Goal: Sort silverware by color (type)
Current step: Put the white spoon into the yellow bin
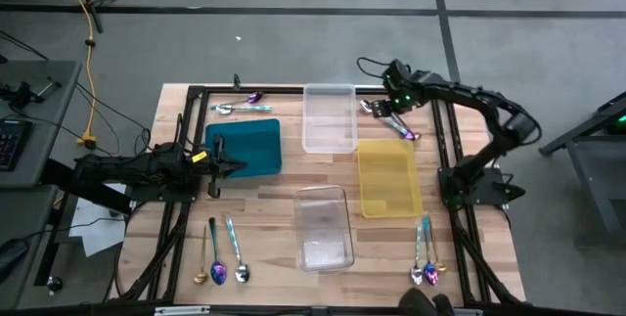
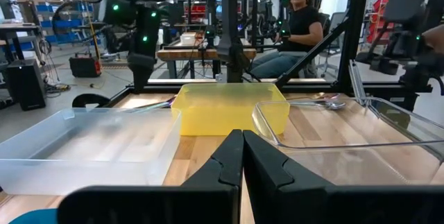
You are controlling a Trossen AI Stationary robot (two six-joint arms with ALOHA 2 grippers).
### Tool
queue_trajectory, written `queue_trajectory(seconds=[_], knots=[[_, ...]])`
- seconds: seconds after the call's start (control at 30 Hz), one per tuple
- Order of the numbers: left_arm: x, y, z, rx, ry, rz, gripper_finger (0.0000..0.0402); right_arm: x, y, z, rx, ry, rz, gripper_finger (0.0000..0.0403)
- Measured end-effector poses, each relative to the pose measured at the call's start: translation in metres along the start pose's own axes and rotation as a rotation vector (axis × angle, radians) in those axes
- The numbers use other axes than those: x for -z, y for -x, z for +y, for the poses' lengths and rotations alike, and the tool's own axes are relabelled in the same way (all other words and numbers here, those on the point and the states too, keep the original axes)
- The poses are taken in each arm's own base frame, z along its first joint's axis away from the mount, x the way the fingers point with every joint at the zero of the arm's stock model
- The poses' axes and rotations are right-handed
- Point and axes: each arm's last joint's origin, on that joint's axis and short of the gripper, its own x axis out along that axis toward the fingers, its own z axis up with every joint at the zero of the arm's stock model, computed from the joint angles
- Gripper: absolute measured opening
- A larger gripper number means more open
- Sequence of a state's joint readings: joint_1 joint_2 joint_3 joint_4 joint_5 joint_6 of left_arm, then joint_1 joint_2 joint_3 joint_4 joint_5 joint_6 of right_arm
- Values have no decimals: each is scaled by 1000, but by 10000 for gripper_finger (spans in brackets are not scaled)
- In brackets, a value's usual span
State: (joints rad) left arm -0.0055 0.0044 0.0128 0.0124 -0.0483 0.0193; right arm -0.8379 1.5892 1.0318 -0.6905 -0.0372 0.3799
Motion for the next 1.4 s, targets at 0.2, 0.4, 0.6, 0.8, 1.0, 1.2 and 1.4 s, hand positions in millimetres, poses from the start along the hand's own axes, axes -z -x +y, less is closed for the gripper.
queue_trajectory(seconds=[0.2,0.4,0.6,0.8,1.0,1.2,1.4], knots=[[0,0,0,0,0,0,3,-10,-19,3,20,124,63,195],[0,0,0,0,0,0,3,-8,-39,1,57,176,126,195],[0,0,0,0,0,0,3,-8,-50,-1,111,219,151,195],[0,0,0,0,0,0,3,-8,-53,-1,111,249,151,188],[0,0,0,0,0,0,3,-7,-52,-2,130,247,157,153],[0,0,0,-1,0,0,3,-7,-52,-1,133,223,155,127],[0,0,0,0,0,0,3,-6,-52,-2,136,199,164,126]])
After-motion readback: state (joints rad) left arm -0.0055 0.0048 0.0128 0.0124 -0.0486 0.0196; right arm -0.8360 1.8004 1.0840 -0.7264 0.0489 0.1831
